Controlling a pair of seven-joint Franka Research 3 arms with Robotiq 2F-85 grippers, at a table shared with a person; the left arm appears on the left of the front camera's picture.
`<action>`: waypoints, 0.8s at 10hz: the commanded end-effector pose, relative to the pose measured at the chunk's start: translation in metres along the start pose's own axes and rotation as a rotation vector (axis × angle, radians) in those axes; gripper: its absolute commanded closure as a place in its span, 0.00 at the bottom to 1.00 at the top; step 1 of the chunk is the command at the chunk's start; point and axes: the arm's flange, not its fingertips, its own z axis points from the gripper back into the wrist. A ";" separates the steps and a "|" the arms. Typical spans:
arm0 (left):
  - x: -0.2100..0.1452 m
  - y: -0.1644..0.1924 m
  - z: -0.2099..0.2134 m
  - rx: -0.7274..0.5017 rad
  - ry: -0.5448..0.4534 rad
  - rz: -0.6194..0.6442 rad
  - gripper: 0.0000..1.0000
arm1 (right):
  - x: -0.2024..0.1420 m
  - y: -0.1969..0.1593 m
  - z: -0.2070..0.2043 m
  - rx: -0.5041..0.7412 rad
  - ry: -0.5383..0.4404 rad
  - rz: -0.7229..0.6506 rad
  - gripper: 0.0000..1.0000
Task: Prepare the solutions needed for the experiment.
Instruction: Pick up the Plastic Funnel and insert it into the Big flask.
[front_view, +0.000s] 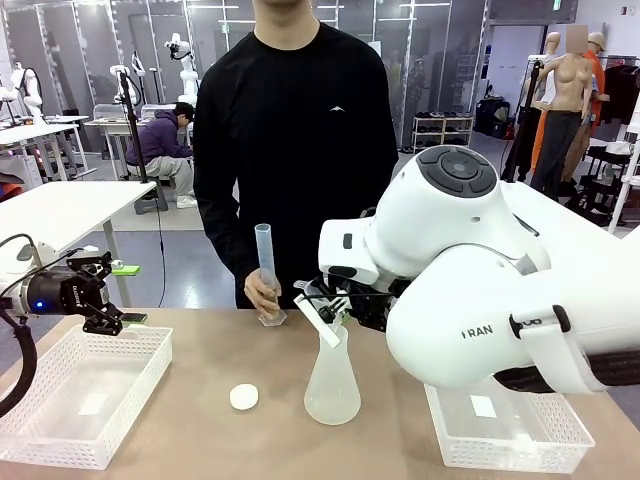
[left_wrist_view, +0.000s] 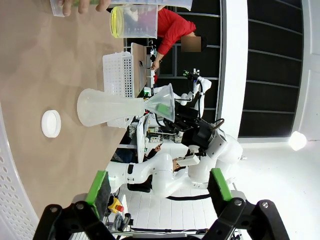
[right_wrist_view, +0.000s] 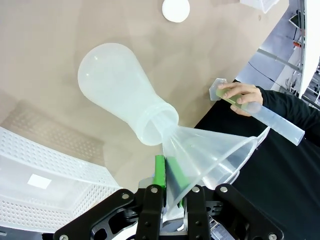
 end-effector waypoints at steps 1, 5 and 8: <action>0.000 -0.002 0.000 -0.006 0.010 0.007 0.00 | -0.001 0.001 -0.004 -0.014 -0.008 0.015 0.94; 0.000 -0.002 0.000 -0.006 0.010 0.007 0.00 | 0.004 0.006 -0.016 0.005 0.000 0.036 0.94; 0.000 -0.002 0.000 -0.006 0.010 0.007 0.00 | 0.003 0.007 -0.021 0.004 0.012 0.043 0.94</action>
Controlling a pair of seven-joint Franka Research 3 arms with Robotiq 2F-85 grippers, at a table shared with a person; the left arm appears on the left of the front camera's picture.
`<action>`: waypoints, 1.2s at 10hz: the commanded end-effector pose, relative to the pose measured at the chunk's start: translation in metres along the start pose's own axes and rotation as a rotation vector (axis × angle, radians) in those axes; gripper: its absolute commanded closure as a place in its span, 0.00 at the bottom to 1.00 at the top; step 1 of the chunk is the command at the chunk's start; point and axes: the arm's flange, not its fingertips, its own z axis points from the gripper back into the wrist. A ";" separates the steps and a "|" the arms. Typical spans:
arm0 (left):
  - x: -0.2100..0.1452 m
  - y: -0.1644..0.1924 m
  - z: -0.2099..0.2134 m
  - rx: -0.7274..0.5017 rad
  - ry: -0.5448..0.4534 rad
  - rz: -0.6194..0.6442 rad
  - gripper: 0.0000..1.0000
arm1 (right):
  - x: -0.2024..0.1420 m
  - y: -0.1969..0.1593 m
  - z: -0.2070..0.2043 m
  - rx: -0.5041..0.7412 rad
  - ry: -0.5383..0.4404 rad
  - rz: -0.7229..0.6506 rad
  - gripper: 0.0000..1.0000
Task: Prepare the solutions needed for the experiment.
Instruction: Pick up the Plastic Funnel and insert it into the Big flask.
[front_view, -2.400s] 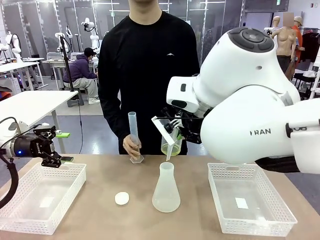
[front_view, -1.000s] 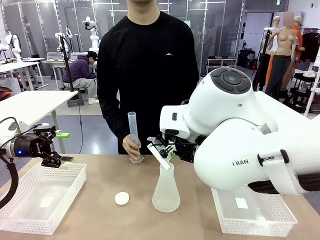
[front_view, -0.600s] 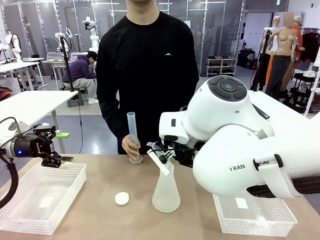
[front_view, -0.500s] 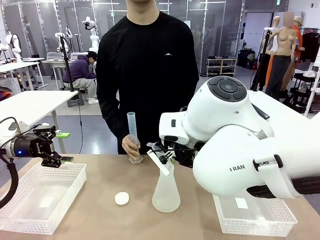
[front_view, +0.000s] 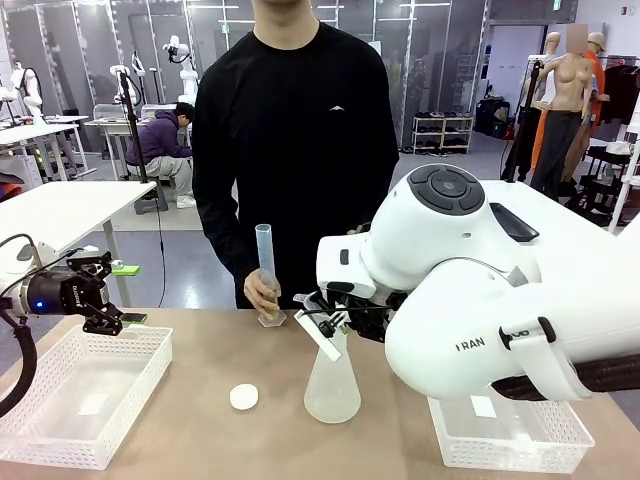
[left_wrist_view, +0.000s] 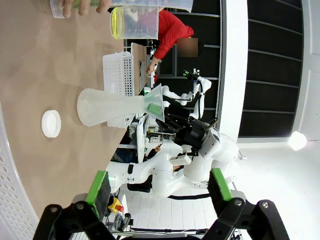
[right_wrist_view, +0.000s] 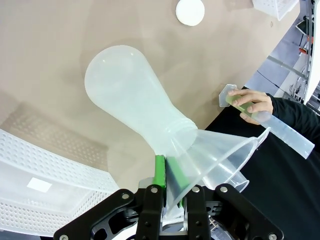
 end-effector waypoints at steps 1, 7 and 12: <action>0.000 -0.002 0.000 -0.006 0.010 0.007 0.00 | 0.001 0.000 -0.004 -0.018 0.016 0.020 0.94; 0.000 -0.002 0.000 -0.006 0.010 0.007 0.00 | 0.002 0.003 0.006 -0.013 -0.032 0.016 0.36; 0.000 -0.002 0.000 -0.006 0.010 0.007 0.00 | 0.006 -0.001 0.001 -0.009 -0.010 0.004 0.17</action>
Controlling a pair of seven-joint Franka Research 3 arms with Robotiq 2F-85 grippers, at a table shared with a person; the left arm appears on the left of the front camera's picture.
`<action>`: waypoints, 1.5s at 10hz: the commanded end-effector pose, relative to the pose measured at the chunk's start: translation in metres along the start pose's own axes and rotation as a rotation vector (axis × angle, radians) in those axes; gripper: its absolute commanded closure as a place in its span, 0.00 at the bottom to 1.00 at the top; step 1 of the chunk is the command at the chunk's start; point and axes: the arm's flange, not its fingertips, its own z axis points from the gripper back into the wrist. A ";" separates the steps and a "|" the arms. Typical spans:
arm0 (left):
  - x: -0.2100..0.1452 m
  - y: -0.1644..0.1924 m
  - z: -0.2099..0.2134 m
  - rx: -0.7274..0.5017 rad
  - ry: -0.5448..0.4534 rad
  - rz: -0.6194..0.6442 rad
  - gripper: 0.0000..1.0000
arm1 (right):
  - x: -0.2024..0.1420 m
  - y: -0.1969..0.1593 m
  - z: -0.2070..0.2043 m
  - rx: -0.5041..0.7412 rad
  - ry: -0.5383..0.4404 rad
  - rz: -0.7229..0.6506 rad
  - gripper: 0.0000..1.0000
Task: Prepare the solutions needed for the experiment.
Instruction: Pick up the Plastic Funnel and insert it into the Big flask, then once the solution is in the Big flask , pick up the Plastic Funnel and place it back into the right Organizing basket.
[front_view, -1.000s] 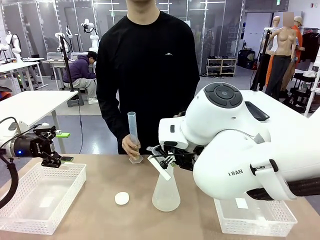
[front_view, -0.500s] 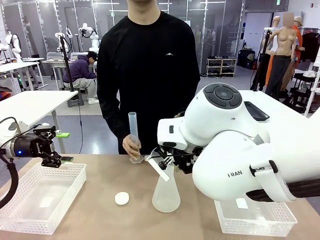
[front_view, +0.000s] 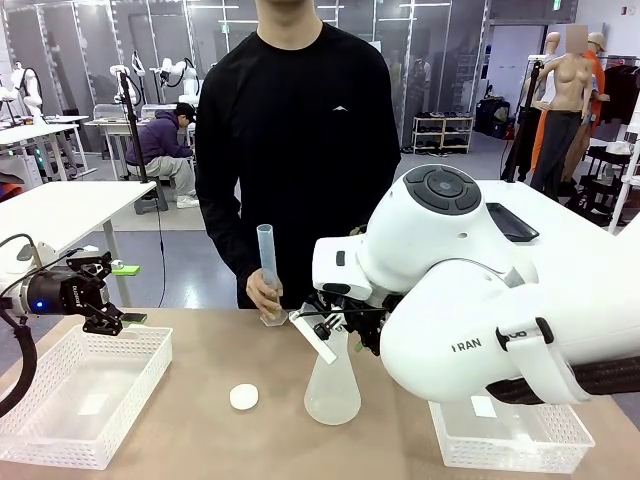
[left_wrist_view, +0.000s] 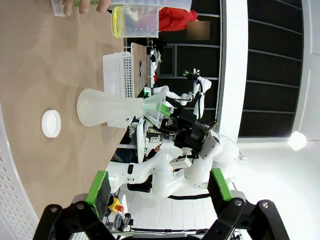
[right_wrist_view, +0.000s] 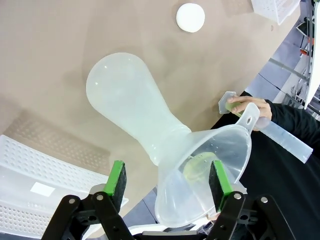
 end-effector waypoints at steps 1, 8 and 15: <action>0.000 -0.002 0.000 -0.006 0.010 0.007 0.00 | -0.001 -0.001 0.000 -0.016 0.005 0.014 0.17; 0.000 -0.002 0.000 -0.006 0.010 0.007 0.00 | -0.001 -0.001 0.000 -0.016 0.005 0.014 0.17; 0.000 -0.002 0.000 -0.006 0.010 0.007 0.00 | -0.036 -0.016 0.104 -0.083 -0.028 -0.202 0.16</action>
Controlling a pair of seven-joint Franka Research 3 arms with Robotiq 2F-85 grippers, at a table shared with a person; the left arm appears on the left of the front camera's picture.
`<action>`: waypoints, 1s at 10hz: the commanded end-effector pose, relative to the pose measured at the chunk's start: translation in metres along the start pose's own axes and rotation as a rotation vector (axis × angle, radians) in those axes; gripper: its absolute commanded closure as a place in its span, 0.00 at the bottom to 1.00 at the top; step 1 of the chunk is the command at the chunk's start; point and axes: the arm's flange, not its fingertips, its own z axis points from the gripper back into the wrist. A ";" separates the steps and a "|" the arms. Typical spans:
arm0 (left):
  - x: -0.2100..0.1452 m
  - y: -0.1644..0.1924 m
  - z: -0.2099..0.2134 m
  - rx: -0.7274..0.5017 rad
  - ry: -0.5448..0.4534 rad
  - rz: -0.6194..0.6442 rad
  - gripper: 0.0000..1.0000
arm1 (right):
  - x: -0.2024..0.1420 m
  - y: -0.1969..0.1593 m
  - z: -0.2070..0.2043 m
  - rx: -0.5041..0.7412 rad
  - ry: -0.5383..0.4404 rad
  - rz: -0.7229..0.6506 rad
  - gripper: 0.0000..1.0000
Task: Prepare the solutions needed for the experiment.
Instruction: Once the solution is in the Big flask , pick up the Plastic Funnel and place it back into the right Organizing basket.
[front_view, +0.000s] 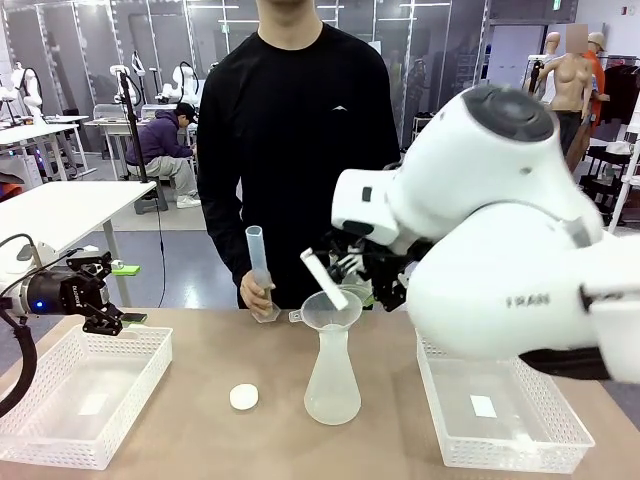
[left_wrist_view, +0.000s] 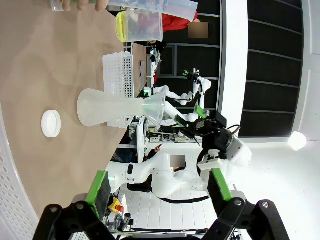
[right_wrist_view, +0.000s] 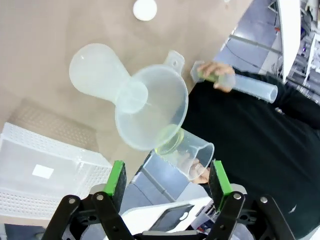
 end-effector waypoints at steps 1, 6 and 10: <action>0.000 -0.002 0.000 -0.006 0.010 0.007 0.00 | -0.037 -0.006 0.018 0.104 -0.069 -0.222 0.16; 0.000 -0.002 0.000 -0.006 0.010 0.007 0.00 | -0.148 0.016 0.012 0.422 -0.072 -0.812 0.16; 0.000 -0.002 0.000 -0.006 0.010 0.007 0.00 | -0.163 0.031 0.012 0.451 -0.053 -0.790 0.16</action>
